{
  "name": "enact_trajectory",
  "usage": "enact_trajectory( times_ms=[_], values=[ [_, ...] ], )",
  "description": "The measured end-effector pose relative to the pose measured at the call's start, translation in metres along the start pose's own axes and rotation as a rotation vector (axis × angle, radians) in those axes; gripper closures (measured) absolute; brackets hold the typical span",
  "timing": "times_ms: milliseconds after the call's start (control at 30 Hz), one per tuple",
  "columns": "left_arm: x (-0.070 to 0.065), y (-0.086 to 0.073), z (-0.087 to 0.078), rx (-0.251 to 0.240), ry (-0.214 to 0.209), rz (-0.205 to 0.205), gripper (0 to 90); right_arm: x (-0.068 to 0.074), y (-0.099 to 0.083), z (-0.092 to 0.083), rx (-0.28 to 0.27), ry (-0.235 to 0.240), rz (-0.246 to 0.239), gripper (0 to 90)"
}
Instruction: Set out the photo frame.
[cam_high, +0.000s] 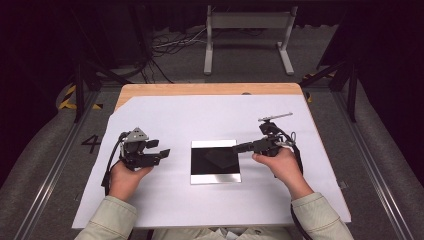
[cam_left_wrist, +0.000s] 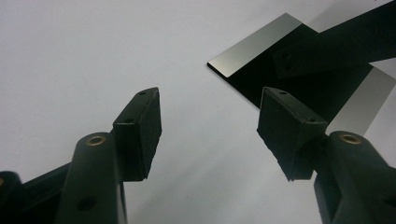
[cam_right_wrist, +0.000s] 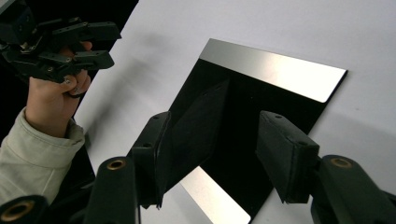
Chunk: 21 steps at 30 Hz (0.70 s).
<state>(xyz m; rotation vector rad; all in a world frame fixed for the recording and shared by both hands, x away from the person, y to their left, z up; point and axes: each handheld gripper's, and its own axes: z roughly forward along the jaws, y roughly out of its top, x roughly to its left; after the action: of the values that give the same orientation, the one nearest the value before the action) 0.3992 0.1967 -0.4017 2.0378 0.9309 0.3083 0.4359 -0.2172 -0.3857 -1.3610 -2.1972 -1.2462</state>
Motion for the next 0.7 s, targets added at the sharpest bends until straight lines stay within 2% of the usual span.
enact_trajectory(
  times_ms=[133,367,500,700],
  values=[
    [0.000,0.000,0.000,-0.005,0.001,0.004,40.2,-0.002,-0.002,0.005,0.021,0.019,0.021,44.2],
    [-0.001,0.001,-0.002,-0.018,0.001,0.011,40.9,-0.001,-0.004,0.012,0.042,0.025,0.018,44.0],
    [-0.002,0.001,-0.003,-0.024,0.009,0.022,41.1,0.000,-0.005,0.016,0.059,0.051,0.025,43.9],
    [-0.003,0.001,-0.004,-0.032,0.013,0.017,41.3,0.001,-0.007,0.022,0.075,0.081,0.028,43.9]
  ],
)
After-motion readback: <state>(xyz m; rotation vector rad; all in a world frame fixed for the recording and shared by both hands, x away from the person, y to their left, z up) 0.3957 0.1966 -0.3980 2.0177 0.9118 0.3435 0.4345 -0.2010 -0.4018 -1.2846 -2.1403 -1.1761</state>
